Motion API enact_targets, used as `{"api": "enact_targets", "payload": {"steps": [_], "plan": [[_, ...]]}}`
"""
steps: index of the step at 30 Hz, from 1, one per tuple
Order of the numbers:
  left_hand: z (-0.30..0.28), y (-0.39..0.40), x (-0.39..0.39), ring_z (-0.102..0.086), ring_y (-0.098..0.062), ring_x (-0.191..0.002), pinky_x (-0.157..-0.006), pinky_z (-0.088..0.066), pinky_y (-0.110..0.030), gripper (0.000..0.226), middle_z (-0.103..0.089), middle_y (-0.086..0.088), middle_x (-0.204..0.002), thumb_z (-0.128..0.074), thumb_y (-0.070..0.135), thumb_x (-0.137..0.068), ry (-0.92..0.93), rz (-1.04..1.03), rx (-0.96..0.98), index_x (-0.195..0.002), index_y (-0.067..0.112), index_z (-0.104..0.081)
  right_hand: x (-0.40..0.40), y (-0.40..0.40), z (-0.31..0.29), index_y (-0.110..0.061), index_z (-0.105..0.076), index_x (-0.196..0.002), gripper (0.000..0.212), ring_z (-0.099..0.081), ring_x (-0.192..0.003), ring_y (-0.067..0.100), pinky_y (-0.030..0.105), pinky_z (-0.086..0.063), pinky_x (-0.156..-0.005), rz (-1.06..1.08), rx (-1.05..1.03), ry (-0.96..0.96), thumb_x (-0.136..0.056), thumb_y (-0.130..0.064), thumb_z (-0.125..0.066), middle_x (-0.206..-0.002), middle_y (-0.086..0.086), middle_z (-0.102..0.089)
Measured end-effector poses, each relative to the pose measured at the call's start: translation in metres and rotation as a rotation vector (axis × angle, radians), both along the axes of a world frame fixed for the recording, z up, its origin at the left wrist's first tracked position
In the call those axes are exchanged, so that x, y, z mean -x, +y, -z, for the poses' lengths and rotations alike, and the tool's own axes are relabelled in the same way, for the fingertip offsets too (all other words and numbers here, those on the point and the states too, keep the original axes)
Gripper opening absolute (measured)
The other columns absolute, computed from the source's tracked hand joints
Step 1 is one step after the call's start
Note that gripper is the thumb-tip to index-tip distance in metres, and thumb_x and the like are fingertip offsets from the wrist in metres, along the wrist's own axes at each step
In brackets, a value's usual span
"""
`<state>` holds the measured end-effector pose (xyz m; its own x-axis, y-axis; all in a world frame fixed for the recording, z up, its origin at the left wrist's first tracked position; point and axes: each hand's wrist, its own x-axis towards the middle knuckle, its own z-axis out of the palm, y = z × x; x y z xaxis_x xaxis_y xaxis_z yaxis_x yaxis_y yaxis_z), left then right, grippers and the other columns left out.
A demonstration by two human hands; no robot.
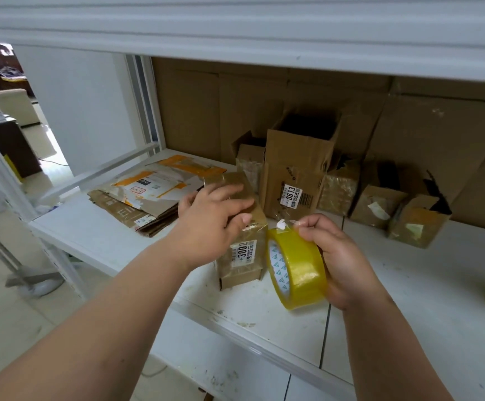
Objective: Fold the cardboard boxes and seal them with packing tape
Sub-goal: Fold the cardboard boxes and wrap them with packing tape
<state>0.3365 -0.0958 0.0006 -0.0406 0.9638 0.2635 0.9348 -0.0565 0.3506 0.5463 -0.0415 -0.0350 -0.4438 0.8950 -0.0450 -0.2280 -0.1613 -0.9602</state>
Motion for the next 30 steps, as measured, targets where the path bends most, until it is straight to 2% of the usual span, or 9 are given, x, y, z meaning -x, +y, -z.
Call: {"api": "enact_targets", "payload": {"steps": [3,6,10,14,18,22,25,27,30], "plan": [[-0.002,-0.005,-0.02,-0.033,-0.006,-0.136,-0.101,-0.011,-0.032,0.052,-0.049,0.02,-0.14,-0.033,0.061,-0.092,-0.093,0.015,-0.126,-0.131,0.04,-0.06,-0.003,-0.002,-0.001,-0.024,-0.067,-0.076,0.018,-0.059,-0.069,0.02,0.034,-0.046,-0.063,-0.035,-0.029,0.005,-0.085,-0.01,-0.061,-0.08,0.004,-0.064],[-0.006,-0.001,-0.04,-0.044,-0.006,-0.126,-0.096,-0.015,-0.034,0.054,-0.056,0.019,-0.126,-0.044,0.071,-0.085,-0.065,0.058,-0.054,-0.124,0.039,-0.062,-0.007,-0.005,-0.001,-0.023,-0.067,-0.079,0.006,-0.057,-0.067,0.021,0.033,-0.044,-0.061,-0.08,-0.046,0.025,-0.075,-0.02,-0.064,-0.077,0.006,-0.063],[-0.011,0.002,-0.058,-0.052,-0.008,-0.096,-0.102,-0.031,-0.038,0.01,-0.051,0.026,-0.085,-0.063,0.05,-0.089,-0.05,0.055,-0.003,-0.094,0.041,-0.061,-0.015,-0.008,-0.003,-0.025,-0.069,-0.081,0.006,-0.06,-0.069,0.02,0.032,-0.046,-0.062,-0.13,-0.085,-0.041,-0.079,-0.02,-0.071,-0.081,0.005,-0.067],[-0.015,0.002,-0.071,-0.053,-0.01,-0.086,-0.089,-0.038,-0.036,0.012,-0.055,0.017,-0.081,-0.06,0.046,-0.091,-0.01,0.073,0.003,-0.083,0.038,-0.055,-0.027,-0.011,-0.006,-0.025,-0.069,-0.083,0.007,-0.059,-0.075,0.024,0.035,-0.045,-0.067,-0.131,-0.125,-0.074,-0.078,-0.028,-0.065,-0.087,0.007,-0.067],[-0.018,-0.001,-0.078,-0.055,-0.014,-0.078,-0.071,-0.035,-0.031,0.021,-0.056,0.012,-0.073,-0.06,0.038,-0.093,-0.002,0.054,-0.058,-0.074,0.033,-0.054,-0.036,-0.013,-0.008,-0.025,-0.069,-0.099,0.024,-0.061,-0.087,0.032,0.042,-0.047,-0.075,-0.121,-0.139,-0.106,-0.079,-0.037,-0.067,-0.096,0.01,-0.069],[-0.018,-0.008,-0.073,-0.054,-0.01,-0.07,-0.055,-0.036,-0.024,0.022,-0.057,0.009,-0.075,-0.062,0.035,-0.093,-0.004,-0.045,-0.115,-0.078,0.02,-0.062,-0.054,-0.013,-0.005,-0.035,-0.046,-0.138,0.071,-0.069,-0.09,0.03,0.042,-0.052,-0.083,-0.204,-0.116,-0.063,-0.074,-0.026,-0.073,-0.104,0.018,-0.07],[-0.021,-0.016,-0.064,-0.05,0.0,-0.058,-0.044,-0.03,-0.012,0.024,-0.057,0.01,-0.067,-0.064,0.039,-0.092,-0.069,-0.137,-0.14,-0.076,0.021,-0.065,-0.064,-0.018,-0.002,-0.011,-0.054,-0.132,0.066,-0.066,-0.091,0.027,0.037,-0.05,-0.082,-0.35,-0.191,-0.121,-0.069,-0.012,-0.075,-0.104,0.018,-0.069],[-0.022,-0.024,-0.059,-0.053,-0.001,-0.055,-0.045,-0.03,-0.016,0.025,-0.059,0.009,-0.061,-0.066,0.041,-0.09,-0.11,-0.186,-0.131,-0.073,0.024,-0.064,-0.064,-0.023,-0.001,0.006,-0.06,-0.116,0.05,-0.063,-0.09,0.028,0.037,-0.049,-0.082,-0.397,-0.227,-0.161,-0.071,-0.011,-0.073,-0.1,0.018,-0.068],[-0.022,-0.039,-0.052,-0.058,-0.007,-0.057,-0.05,-0.035,-0.023,0.023,-0.065,0.003,-0.063,-0.069,0.038,-0.089,-0.23,-0.248,-0.11,-0.07,0.025,-0.065,-0.06,-0.025,-0.001,0.011,-0.061,-0.109,0.043,-0.06,-0.091,0.032,0.039,-0.047,-0.083,-0.39,-0.223,-0.125,-0.075,-0.014,-0.067,-0.098,0.021,-0.065]]}}
